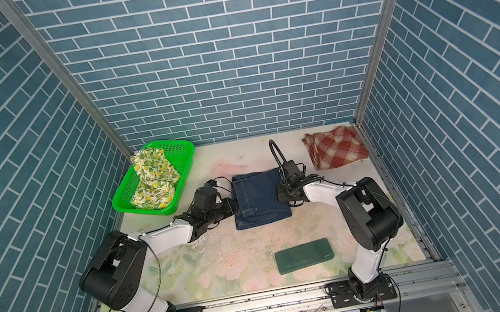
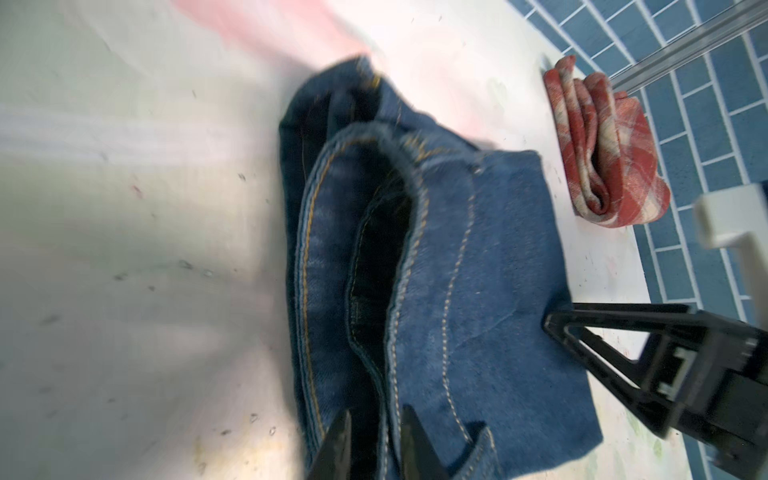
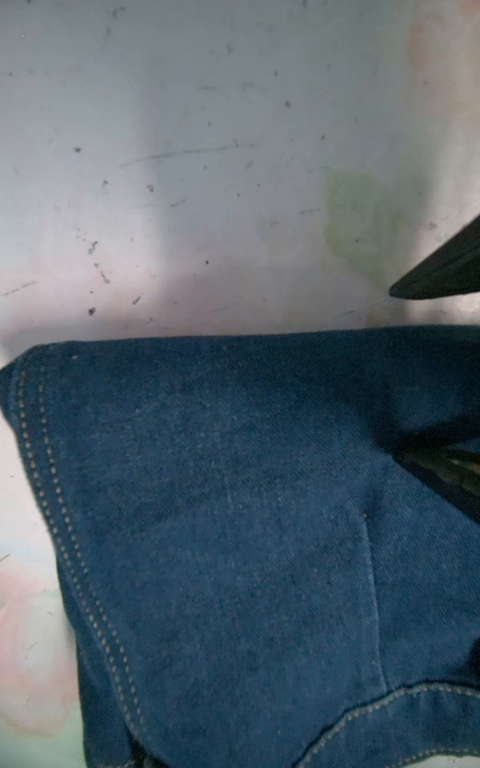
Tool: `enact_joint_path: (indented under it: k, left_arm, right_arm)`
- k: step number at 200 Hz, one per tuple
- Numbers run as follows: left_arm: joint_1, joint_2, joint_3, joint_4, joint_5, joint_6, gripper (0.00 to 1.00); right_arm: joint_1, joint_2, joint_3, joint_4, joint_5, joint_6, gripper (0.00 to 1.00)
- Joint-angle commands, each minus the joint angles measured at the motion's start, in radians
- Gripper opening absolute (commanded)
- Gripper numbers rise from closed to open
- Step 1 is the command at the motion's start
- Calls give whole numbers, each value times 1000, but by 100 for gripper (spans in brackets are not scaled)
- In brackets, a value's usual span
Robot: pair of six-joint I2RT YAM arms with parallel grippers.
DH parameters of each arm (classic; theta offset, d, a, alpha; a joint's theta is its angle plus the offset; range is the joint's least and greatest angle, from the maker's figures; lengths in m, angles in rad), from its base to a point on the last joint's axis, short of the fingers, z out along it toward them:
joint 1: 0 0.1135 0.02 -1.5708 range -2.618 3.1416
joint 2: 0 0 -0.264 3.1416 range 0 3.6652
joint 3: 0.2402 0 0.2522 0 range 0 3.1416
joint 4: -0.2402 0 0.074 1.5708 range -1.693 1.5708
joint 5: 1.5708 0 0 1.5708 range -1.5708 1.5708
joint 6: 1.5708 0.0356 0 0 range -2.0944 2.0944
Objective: Fold and stack the skirts
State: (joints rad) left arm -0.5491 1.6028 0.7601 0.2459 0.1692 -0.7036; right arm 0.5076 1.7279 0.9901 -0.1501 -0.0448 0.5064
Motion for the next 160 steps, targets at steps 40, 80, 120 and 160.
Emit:
enact_joint_path:
  k: [40,80,120,160]
  left_arm:
    - [-16,-81,42,22,62,89,26]
    - [-72,41,141,48,127,104,30]
    - [-60,188,216,5,127,141,30]
    - [-2,280,229,-7,127,176,29]
  right_arm:
    - [-62,-73,39,-5,-80,8,59]
    - [-122,-98,4,40,-155,40,68]
    - [-158,-83,-22,100,-223,40,80]
    - [-173,-40,-24,157,-280,38,86]
